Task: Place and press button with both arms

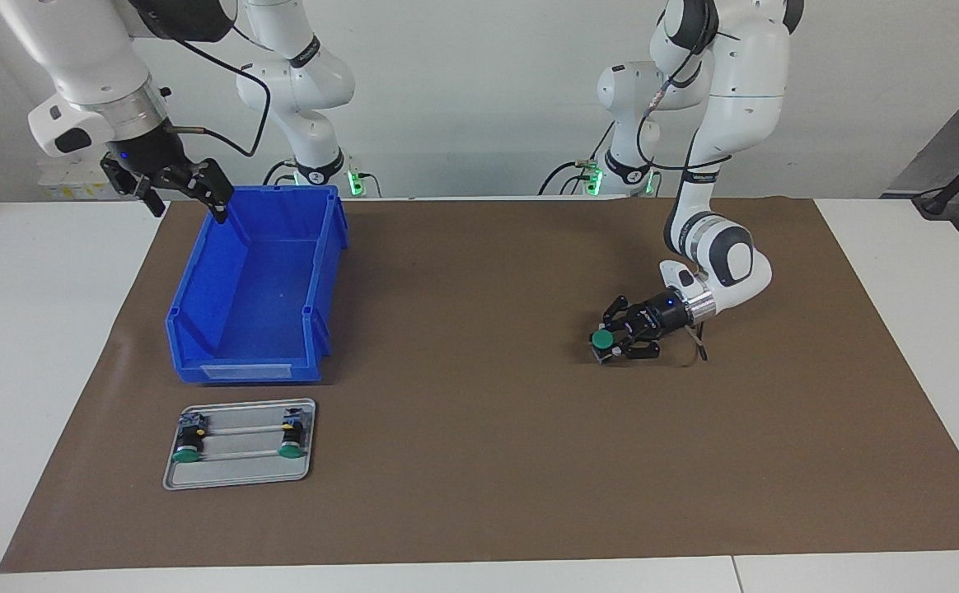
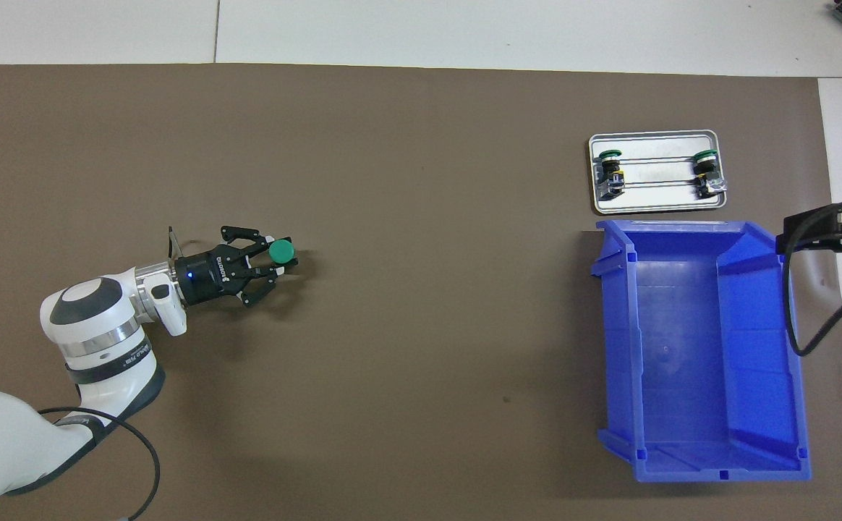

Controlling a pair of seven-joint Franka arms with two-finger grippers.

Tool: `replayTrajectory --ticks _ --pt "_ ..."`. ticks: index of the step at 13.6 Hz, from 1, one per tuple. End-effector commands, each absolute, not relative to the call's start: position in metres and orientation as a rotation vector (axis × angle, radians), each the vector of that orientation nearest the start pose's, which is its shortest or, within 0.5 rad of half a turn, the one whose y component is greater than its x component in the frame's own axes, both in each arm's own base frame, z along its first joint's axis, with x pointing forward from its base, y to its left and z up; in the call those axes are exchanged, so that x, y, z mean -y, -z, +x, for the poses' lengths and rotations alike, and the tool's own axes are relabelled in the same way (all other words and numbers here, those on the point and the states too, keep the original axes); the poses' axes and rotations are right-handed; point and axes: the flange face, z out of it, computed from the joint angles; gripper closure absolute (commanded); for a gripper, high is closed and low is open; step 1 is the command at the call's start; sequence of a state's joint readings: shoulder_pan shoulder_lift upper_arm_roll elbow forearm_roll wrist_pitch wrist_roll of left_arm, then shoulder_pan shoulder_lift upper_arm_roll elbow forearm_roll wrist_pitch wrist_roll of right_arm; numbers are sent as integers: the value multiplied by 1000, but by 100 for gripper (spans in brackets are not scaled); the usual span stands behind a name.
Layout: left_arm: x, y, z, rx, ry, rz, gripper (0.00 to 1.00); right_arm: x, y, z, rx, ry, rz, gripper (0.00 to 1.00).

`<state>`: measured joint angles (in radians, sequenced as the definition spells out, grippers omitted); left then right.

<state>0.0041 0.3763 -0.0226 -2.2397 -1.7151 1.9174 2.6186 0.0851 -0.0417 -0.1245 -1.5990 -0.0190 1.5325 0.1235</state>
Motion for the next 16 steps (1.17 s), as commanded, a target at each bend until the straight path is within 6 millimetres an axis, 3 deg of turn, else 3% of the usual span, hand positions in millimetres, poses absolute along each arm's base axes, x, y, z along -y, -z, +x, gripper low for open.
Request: replayTrajectory --ticks 1,4,9,16 --pt "72 -205 513 1213 -1294 1618 53 28 -630 533 -241 -22 -3143 0" --pt "66 -204 512 1208 -1290 1624 46 29 -630 533 -244 -22 -3142 0" --pt "66 -205 511 1204 -1287 1616 20 29 -631 532 -244 -20 -3142 0" --pt "71 -210 513 1207 -1290 1573 19 29 -627 532 -244 -27 -3142 0"
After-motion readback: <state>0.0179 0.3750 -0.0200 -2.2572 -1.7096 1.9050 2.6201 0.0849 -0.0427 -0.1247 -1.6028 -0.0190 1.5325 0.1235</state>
